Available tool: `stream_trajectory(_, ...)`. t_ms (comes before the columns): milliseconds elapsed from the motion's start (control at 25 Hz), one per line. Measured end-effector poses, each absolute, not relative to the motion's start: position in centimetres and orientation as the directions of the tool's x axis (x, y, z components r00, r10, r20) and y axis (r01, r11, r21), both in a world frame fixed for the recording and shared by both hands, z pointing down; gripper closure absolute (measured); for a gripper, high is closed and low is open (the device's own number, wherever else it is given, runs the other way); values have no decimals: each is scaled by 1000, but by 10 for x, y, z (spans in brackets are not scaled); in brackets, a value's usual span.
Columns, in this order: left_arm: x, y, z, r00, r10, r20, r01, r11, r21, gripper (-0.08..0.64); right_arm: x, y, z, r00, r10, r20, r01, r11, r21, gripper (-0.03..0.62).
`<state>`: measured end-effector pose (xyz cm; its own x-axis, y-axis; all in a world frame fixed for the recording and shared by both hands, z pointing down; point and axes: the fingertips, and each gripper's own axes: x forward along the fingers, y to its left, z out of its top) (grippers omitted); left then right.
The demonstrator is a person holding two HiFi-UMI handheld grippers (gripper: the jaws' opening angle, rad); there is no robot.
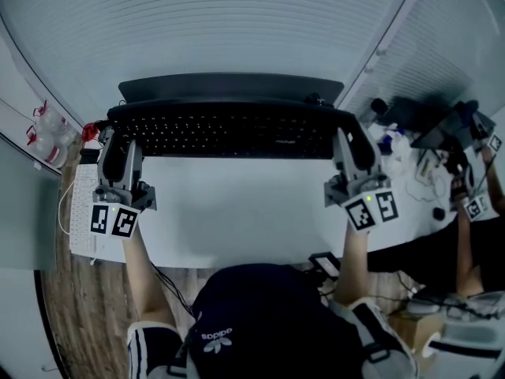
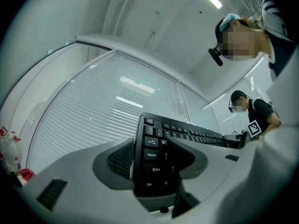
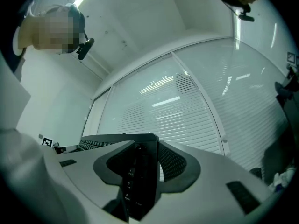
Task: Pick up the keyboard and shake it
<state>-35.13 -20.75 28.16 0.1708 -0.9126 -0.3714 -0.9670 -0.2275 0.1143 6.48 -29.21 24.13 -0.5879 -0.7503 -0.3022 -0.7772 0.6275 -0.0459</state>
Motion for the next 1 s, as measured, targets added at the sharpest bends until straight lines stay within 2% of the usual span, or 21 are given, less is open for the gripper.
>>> stream_trajectory(440,-339,-222,245,285,-898,-336,-956,-290,-34,342,84,-279,275,-501,-810,-306,-811,562,-161,439)
stream_trajectory(800,-329,-199,208,299,-863,-408,-954,-276,-116,341,94,-246,315,-560,-732,-389,-717,663,-215,439)
stream_trajectory(1000,-323,-196,198,323,-858,-399,-946,-282,-160,341,92,-248,327,-568,-745,-350,-720,656,-227,449)
